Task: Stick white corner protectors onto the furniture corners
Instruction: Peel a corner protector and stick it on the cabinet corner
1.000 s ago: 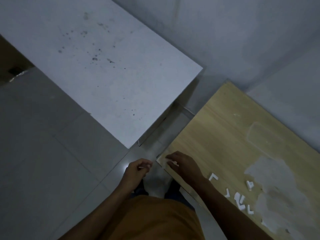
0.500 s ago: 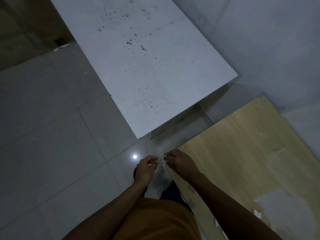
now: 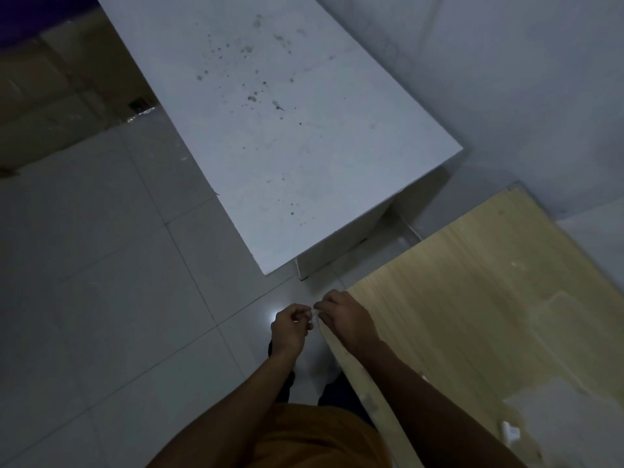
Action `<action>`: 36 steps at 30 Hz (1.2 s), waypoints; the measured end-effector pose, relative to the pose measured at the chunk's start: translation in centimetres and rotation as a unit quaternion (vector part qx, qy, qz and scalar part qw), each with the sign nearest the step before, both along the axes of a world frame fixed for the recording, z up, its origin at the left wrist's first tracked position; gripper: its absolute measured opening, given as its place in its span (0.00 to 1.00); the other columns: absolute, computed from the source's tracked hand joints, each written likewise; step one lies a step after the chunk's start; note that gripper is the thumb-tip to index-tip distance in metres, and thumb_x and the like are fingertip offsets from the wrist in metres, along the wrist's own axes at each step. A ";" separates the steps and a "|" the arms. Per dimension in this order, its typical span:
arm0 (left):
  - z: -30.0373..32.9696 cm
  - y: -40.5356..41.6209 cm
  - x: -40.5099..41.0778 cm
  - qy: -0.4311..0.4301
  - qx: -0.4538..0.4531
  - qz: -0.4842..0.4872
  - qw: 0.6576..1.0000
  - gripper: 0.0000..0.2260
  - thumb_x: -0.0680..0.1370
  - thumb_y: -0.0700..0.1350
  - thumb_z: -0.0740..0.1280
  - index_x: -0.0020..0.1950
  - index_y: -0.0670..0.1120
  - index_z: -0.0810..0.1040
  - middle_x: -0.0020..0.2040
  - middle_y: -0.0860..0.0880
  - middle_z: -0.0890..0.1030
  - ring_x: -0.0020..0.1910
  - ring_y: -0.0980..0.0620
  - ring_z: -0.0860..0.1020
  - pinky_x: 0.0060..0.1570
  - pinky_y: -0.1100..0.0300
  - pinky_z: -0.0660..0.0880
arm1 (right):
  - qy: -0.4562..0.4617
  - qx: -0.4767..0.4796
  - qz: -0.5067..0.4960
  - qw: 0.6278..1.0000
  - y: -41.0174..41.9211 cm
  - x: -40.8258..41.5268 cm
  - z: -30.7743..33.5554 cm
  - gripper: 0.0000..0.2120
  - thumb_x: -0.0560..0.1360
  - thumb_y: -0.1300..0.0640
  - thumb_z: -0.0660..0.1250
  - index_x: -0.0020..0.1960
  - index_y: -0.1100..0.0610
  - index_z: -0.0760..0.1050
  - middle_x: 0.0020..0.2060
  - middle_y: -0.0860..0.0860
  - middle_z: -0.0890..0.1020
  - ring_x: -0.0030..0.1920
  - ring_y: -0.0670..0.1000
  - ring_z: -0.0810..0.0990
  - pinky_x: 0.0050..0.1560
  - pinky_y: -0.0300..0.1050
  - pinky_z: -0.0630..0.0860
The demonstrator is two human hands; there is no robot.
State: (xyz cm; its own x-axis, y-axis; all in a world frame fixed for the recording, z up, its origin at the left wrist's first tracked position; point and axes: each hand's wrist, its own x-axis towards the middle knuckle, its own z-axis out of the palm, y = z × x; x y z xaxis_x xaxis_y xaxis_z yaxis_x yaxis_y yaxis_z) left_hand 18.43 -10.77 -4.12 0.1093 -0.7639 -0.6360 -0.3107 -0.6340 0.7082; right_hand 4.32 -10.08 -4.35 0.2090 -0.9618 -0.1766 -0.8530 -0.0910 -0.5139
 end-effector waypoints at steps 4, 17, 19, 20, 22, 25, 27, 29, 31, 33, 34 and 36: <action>0.0 -0.1 -0.2 -0.011 0.008 0.011 1.000 0.07 0.78 0.35 0.65 0.47 0.40 0.83 0.42 0.44 0.84 0.39 0.48 0.82 0.41 0.58 0.79 | -0.002 0.015 -0.020 1.000 0.0 0.4 -0.3 0.12 0.79 0.57 0.61 0.59 0.54 0.79 0.53 0.52 0.78 0.52 0.52 0.75 0.48 0.43 0.72; -0.1 -0.7 -0.1 -0.012 0.026 0.021 0.999 0.06 0.76 0.34 0.66 0.45 0.40 0.83 0.40 0.45 0.83 0.38 0.49 0.83 0.39 0.60 0.80 | -0.012 0.062 -0.085 0.994 -0.6 1.1 -0.7 0.15 0.77 0.60 0.63 0.62 0.52 0.79 0.56 0.52 0.77 0.56 0.51 0.74 0.55 0.40 0.73; 0.0 -0.7 0.1 -0.008 0.012 0.005 1.000 0.04 0.76 0.34 0.68 0.46 0.38 0.83 0.41 0.43 0.84 0.38 0.48 0.83 0.41 0.59 0.80 | -0.010 0.064 -0.089 0.994 -0.6 1.1 -0.7 0.15 0.77 0.60 0.63 0.62 0.52 0.79 0.55 0.52 0.76 0.56 0.50 0.74 0.55 0.40 0.73; 0.0 -0.7 0.2 -0.006 0.002 -0.007 1.000 0.03 0.75 0.35 0.68 0.46 0.37 0.82 0.41 0.42 0.84 0.38 0.48 0.83 0.40 0.61 0.80 | -0.010 0.065 -0.091 0.994 -0.6 1.2 -0.7 0.15 0.77 0.60 0.63 0.62 0.52 0.78 0.55 0.52 0.76 0.56 0.51 0.74 0.55 0.40 0.73; 0.1 -0.7 0.4 -0.008 -0.014 -0.032 0.999 0.03 0.75 0.35 0.70 0.47 0.37 0.82 0.40 0.41 0.84 0.37 0.52 0.82 0.38 0.66 0.79 | -0.009 0.065 -0.090 0.994 -0.6 1.2 -0.8 0.15 0.77 0.61 0.63 0.62 0.52 0.78 0.54 0.52 0.76 0.55 0.51 0.74 0.55 0.42 0.74; 0.0 -1.0 0.7 -0.007 -0.012 -0.055 0.998 0.04 0.75 0.35 0.70 0.48 0.36 0.82 0.41 0.41 0.84 0.37 0.52 0.82 0.37 0.68 0.79 | -0.008 0.073 -0.092 0.993 -0.8 1.1 -0.9 0.16 0.78 0.63 0.62 0.63 0.53 0.78 0.55 0.53 0.76 0.55 0.51 0.75 0.56 0.42 0.74; 0.0 -1.4 0.8 0.005 -0.001 -0.059 0.998 0.04 0.75 0.34 0.70 0.48 0.35 0.81 0.41 0.39 0.83 0.37 0.49 0.82 0.38 0.65 0.80 | -0.008 0.074 -0.093 0.993 -0.8 1.2 -1.0 0.17 0.77 0.64 0.62 0.63 0.53 0.78 0.55 0.53 0.76 0.55 0.51 0.75 0.55 0.41 0.73; 0.0 -1.7 0.9 0.006 0.004 -0.062 0.998 0.04 0.74 0.33 0.70 0.47 0.34 0.81 0.41 0.38 0.82 0.37 0.47 0.82 0.39 0.62 0.81 | -0.012 0.071 -0.102 0.992 -0.7 1.2 -1.0 0.17 0.77 0.64 0.62 0.63 0.53 0.78 0.55 0.53 0.76 0.55 0.52 0.74 0.54 0.41 0.73; 0.0 -1.9 1.0 -0.004 0.001 -0.061 0.998 0.04 0.73 0.33 0.72 0.46 0.34 0.81 0.40 0.39 0.82 0.37 0.45 0.82 0.41 0.56 0.82 | -0.022 0.069 -0.120 0.990 -0.6 1.3 -0.9 0.17 0.78 0.64 0.61 0.64 0.53 0.77 0.55 0.53 0.76 0.56 0.51 0.74 0.55 0.40 0.73; 0.1 -1.7 0.8 -0.019 -0.013 -0.063 0.998 0.02 0.72 0.34 0.72 0.42 0.36 0.80 0.38 0.41 0.83 0.37 0.46 0.82 0.42 0.54 0.82 | -0.047 0.068 -0.145 0.986 -0.5 1.2 -0.6 0.17 0.78 0.64 0.59 0.64 0.55 0.76 0.57 0.53 0.76 0.57 0.50 0.74 0.57 0.38 0.70; 0.2 -1.6 0.7 -0.029 -0.023 -0.066 0.997 0.02 0.72 0.34 0.72 0.41 0.37 0.81 0.37 0.42 0.83 0.37 0.46 0.82 0.42 0.55 0.81 | -0.055 0.064 -0.147 0.986 -0.2 1.2 -0.5 0.16 0.79 0.64 0.59 0.64 0.56 0.75 0.58 0.53 0.76 0.58 0.50 0.74 0.58 0.37 0.68; 0.4 -1.3 0.5 -0.048 -0.037 -0.067 0.996 0.03 0.73 0.35 0.72 0.39 0.39 0.82 0.36 0.44 0.83 0.36 0.48 0.82 0.40 0.58 0.80 | -0.051 0.057 -0.134 0.988 0.6 1.0 -0.2 0.16 0.79 0.63 0.59 0.65 0.57 0.74 0.61 0.53 0.75 0.61 0.49 0.73 0.60 0.34 0.65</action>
State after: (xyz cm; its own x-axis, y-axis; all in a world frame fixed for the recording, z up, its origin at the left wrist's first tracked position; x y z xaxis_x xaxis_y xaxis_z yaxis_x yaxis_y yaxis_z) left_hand 18.92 -12.08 -3.70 0.0619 -0.8201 -0.5689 -0.4575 -0.5299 0.7141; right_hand 5.35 -9.47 -4.60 -0.0272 -0.9599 -0.2789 -0.7818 0.1943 -0.5925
